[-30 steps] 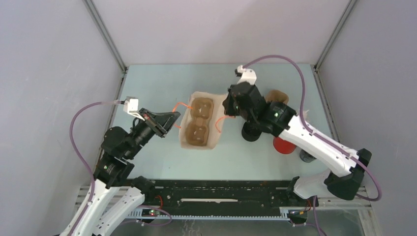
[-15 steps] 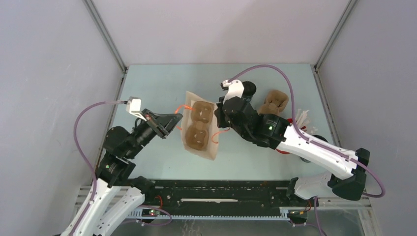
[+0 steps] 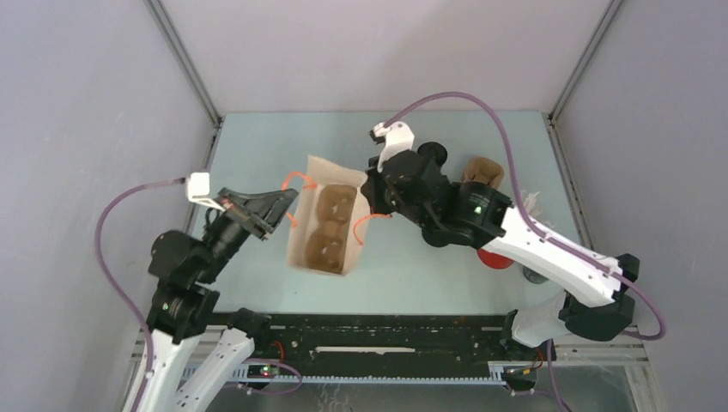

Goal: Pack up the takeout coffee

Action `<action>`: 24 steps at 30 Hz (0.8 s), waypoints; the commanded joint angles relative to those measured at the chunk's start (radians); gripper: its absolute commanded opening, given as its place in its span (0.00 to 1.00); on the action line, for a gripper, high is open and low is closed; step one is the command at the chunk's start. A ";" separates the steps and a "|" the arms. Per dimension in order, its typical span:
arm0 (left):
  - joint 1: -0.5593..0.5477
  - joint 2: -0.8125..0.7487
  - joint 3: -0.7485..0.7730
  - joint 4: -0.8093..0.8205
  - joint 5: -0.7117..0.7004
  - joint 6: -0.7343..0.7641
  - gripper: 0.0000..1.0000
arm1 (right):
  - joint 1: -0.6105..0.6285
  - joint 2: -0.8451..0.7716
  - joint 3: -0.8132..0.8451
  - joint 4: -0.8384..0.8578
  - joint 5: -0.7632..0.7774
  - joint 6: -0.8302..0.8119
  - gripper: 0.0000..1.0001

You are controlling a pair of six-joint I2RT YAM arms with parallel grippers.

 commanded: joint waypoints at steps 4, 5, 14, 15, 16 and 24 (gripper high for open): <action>0.090 0.094 -0.220 -0.103 -0.008 -0.089 0.00 | -0.221 0.127 0.027 -0.081 -0.336 -0.040 0.00; 0.093 0.092 -0.217 -0.072 0.009 -0.093 0.00 | -0.244 0.132 0.034 -0.084 -0.418 -0.071 0.01; 0.092 0.056 0.132 -0.058 0.104 -0.072 0.00 | -0.147 0.126 0.383 -0.310 -0.385 -0.207 0.01; 0.093 0.051 0.109 -0.063 0.095 -0.072 0.00 | -0.148 0.122 0.364 -0.296 -0.389 -0.201 0.01; 0.093 0.047 0.073 -0.066 0.079 -0.074 0.00 | -0.152 0.118 0.338 -0.277 -0.393 -0.195 0.01; 0.096 0.072 -0.146 -0.072 0.031 -0.015 0.00 | -0.226 0.124 0.059 -0.059 -0.562 -0.120 0.01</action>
